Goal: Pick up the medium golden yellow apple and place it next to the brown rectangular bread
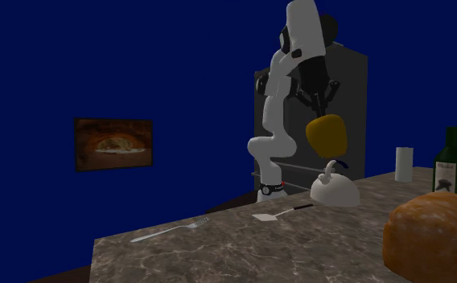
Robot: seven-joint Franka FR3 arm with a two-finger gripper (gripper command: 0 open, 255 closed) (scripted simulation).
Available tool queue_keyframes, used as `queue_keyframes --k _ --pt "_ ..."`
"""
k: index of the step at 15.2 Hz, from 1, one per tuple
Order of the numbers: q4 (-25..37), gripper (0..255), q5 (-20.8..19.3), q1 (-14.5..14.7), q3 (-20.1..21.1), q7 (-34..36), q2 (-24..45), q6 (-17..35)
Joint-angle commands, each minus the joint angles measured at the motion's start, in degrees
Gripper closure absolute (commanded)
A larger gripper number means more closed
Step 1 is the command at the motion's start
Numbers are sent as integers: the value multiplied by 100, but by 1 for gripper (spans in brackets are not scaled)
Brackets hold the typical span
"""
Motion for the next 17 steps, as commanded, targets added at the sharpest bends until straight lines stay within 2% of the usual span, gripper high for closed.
queue_keyframes --k 1,17 --pt "200 255 21 88 218 313 191 76" --pt "-1126 255 129 134 311 38 74 1261"
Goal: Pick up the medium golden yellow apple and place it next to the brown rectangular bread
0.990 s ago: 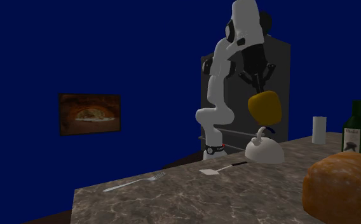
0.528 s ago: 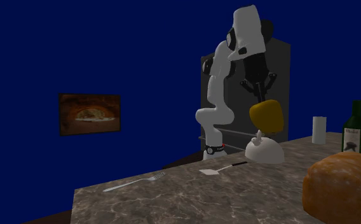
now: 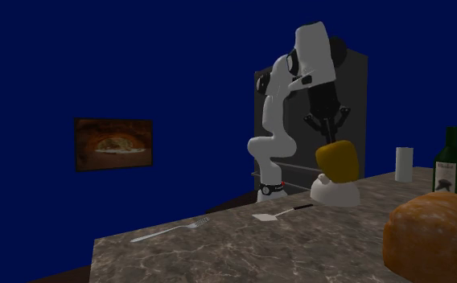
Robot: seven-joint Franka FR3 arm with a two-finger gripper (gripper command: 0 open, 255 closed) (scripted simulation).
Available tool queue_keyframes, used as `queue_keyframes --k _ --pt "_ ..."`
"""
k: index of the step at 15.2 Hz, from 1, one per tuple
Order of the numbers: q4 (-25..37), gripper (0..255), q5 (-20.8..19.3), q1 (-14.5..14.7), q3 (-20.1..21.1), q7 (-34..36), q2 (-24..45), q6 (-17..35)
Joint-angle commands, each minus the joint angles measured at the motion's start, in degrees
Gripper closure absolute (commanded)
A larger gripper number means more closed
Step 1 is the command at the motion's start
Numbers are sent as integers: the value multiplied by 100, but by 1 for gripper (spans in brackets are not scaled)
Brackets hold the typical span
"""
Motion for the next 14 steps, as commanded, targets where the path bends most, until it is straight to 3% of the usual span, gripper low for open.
queue_keyframes --k 1,14 --pt "-161 255 13 4 14 -40 11 172" --pt "-998 255 100 43 127 -228 183 1164"
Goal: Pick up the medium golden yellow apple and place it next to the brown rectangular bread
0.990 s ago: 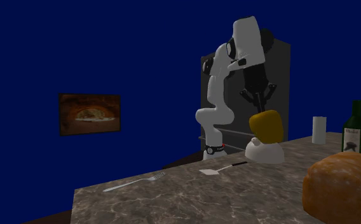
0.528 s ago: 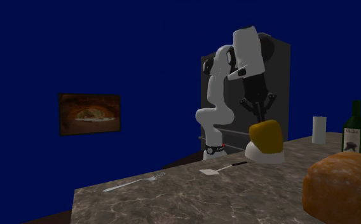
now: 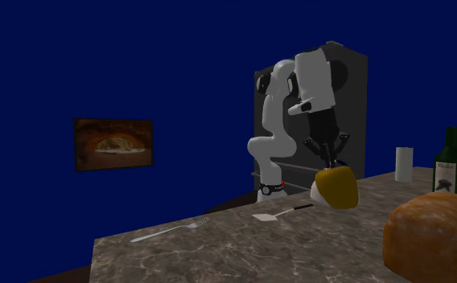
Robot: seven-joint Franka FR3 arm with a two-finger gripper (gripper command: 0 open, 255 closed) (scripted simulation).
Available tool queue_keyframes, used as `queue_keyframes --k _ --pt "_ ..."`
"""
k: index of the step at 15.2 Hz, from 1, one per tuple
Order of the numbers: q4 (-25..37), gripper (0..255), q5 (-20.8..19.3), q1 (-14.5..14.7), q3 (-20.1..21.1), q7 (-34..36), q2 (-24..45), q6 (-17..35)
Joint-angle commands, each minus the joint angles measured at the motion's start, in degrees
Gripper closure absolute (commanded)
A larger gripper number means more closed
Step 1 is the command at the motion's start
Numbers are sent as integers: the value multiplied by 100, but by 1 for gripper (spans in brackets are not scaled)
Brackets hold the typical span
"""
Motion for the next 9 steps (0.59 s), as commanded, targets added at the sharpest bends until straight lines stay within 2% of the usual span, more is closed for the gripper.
queue_keyframes --k 1,9 --pt "-132 255 18 8 19 -30 30 163" --pt "-543 255 63 29 96 -132 265 799"
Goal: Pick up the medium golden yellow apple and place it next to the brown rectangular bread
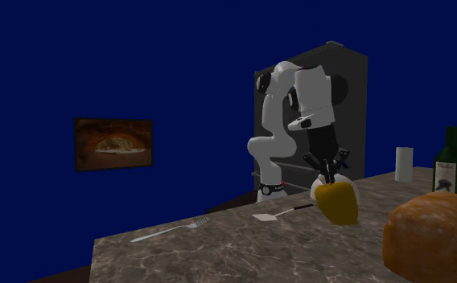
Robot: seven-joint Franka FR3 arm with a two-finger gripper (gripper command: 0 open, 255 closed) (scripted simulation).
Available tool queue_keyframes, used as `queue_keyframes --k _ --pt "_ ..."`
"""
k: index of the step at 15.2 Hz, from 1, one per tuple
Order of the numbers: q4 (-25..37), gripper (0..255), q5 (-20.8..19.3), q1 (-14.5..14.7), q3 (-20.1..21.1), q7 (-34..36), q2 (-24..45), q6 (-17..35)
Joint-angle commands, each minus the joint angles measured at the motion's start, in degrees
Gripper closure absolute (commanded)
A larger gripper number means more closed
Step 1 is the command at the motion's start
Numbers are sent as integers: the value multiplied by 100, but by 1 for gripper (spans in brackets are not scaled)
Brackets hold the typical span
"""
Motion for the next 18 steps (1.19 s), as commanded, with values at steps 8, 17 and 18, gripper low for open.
queue_keyframes --k 8,17,18 --pt "-139 255 14 7 28 -38 104 243" --pt "96 0 -26 -36 -59 -36 -59 -166" --pt "225 0 -48 -57 -102 -33 -126 -367"
